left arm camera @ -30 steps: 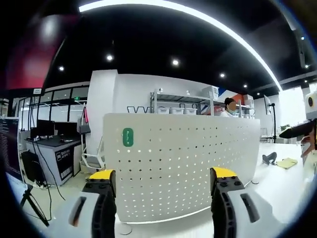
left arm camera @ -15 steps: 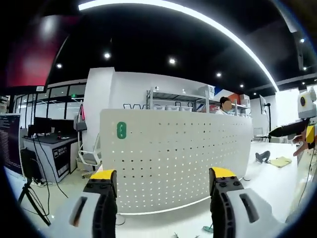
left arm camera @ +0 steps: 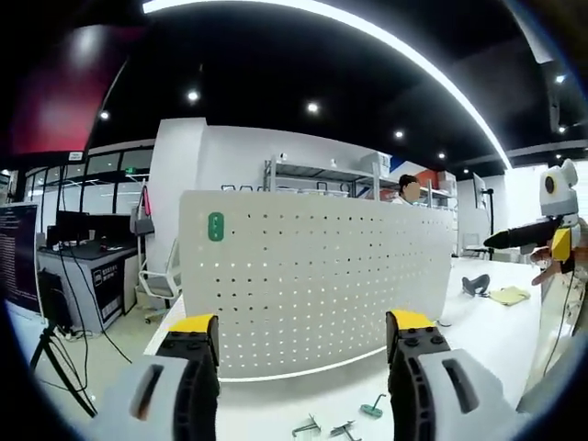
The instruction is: Insert the hook assembly into the mounting plate slot until the hook locks in place.
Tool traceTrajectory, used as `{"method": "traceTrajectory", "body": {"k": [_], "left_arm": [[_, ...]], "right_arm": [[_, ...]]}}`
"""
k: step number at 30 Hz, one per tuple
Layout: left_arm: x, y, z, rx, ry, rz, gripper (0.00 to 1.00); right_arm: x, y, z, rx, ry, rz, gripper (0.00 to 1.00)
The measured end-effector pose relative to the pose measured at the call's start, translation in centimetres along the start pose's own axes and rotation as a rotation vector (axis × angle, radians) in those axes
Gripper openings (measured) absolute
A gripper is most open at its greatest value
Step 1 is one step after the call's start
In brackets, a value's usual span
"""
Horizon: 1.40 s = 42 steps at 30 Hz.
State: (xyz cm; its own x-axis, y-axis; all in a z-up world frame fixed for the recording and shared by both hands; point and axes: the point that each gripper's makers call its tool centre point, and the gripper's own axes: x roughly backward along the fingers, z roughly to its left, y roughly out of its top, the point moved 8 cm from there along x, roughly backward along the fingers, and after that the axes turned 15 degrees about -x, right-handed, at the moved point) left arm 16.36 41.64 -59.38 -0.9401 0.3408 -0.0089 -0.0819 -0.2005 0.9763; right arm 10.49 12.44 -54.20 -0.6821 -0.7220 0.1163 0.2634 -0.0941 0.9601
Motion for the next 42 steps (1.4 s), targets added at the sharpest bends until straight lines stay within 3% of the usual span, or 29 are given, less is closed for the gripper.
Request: {"method": "traceTrajectory", "body": {"k": [23, 42], "left_arm": [[0.3, -0.8, -1.6, -0.003, -0.052, 0.025, 0.73], [0.5, -1.2, -1.9, -0.003, -0.059, 0.035, 0.71]], "right_arm": [[-0.9, -1.9, -0.7, -0.015, -0.007, 0.054, 0.89], [-4.0, -5.1, -2.8, -0.025, 0.011, 0.152, 0.77]]}}
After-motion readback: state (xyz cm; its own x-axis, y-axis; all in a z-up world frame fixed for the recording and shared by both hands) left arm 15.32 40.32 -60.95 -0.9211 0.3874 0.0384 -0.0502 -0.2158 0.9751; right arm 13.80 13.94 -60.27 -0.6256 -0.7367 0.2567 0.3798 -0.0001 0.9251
